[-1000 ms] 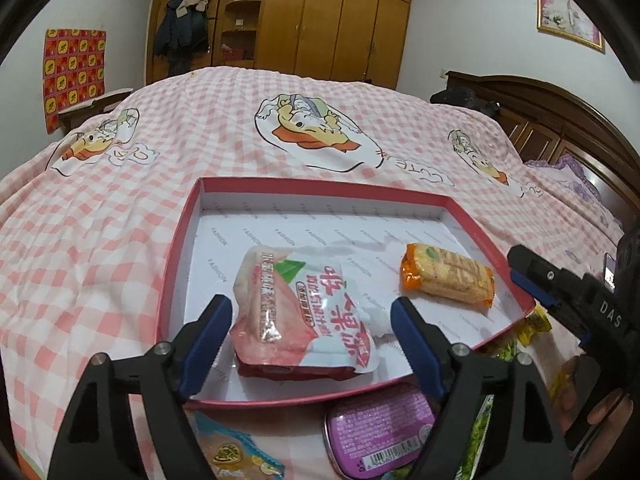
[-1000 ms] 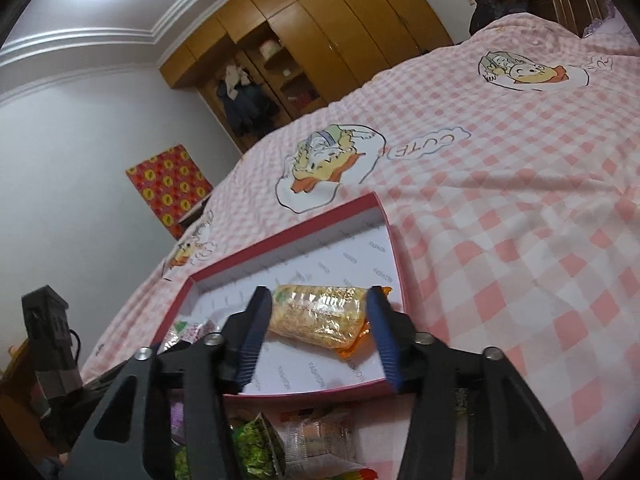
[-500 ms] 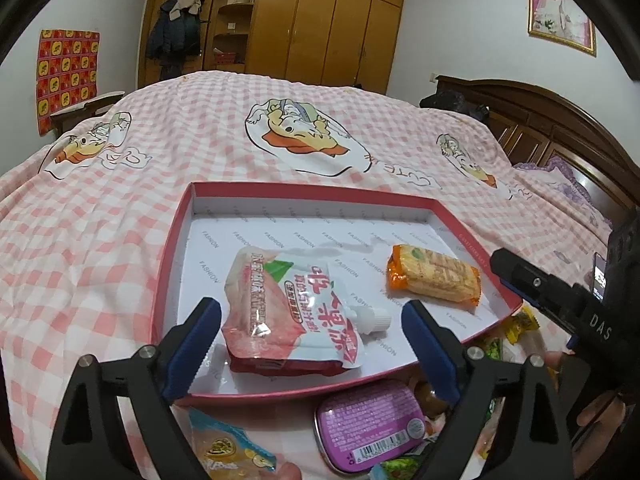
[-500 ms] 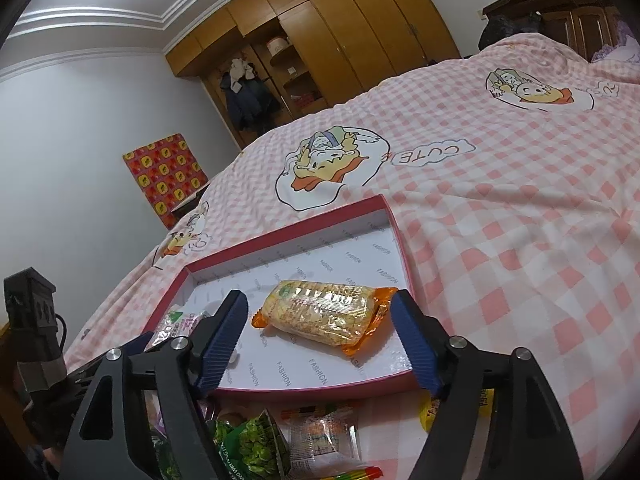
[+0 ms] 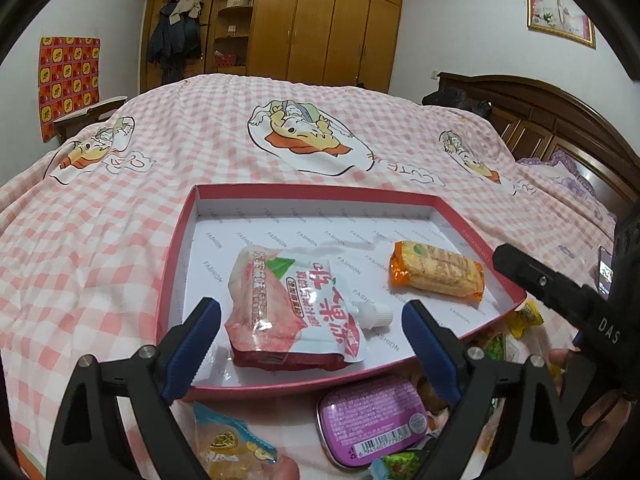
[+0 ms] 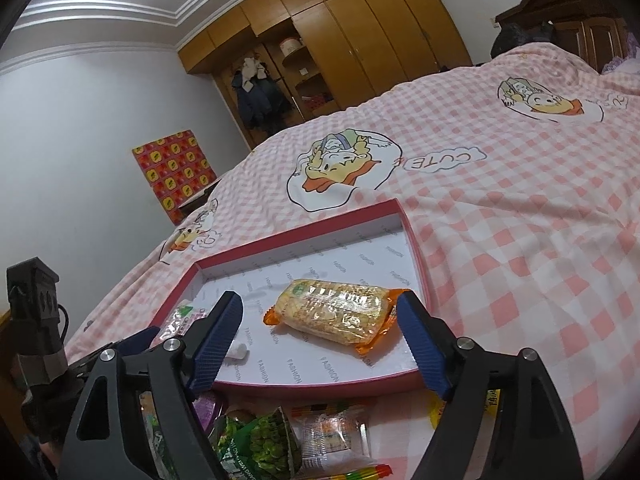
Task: Organize snacks
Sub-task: 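Withdraw both open tools from the box back toward the snack pile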
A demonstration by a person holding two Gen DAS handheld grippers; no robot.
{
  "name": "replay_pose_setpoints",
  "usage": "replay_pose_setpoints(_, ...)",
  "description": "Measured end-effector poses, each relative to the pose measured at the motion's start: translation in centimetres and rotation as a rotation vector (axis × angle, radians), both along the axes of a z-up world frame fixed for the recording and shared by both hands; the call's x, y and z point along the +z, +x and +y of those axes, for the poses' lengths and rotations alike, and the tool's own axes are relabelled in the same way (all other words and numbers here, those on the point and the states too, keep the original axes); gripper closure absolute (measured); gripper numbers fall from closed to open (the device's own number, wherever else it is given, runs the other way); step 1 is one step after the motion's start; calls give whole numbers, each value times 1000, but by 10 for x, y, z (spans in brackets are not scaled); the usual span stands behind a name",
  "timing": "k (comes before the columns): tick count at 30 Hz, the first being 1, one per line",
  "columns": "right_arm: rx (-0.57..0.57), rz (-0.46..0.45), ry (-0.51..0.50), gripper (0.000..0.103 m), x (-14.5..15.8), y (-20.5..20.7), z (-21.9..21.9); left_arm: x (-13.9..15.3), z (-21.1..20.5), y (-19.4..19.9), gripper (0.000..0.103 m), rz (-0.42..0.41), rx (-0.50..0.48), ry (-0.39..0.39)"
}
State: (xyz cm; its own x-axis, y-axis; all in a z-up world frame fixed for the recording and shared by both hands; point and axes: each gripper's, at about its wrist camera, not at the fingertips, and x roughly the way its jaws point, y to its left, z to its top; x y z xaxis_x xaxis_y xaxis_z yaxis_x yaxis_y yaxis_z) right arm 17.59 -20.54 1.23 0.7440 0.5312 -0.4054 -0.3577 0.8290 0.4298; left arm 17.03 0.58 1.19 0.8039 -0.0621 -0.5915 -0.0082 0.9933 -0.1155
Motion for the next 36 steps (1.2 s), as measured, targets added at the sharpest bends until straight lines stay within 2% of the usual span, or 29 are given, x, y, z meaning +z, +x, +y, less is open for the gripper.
replay_pose_setpoints(15, 50, -27, -26, 22, 3, -5, 9, 1, -1, -5, 5, -17, 13, 16)
replay_pose_setpoints(21, 74, -52, -46, 22, 5, -10, 14, 8, -3, -16, 0, -73, 33, 50)
replay_pose_setpoints(31, 81, -69, -43, 22, 12, -18, 13, 16, 1, -31, 0, -53, 57, 46)
replay_pose_setpoints(36, 93, -92, -74, 22, 18, -28, 17, 14, 6, -39, 0, -23, 75, 6)
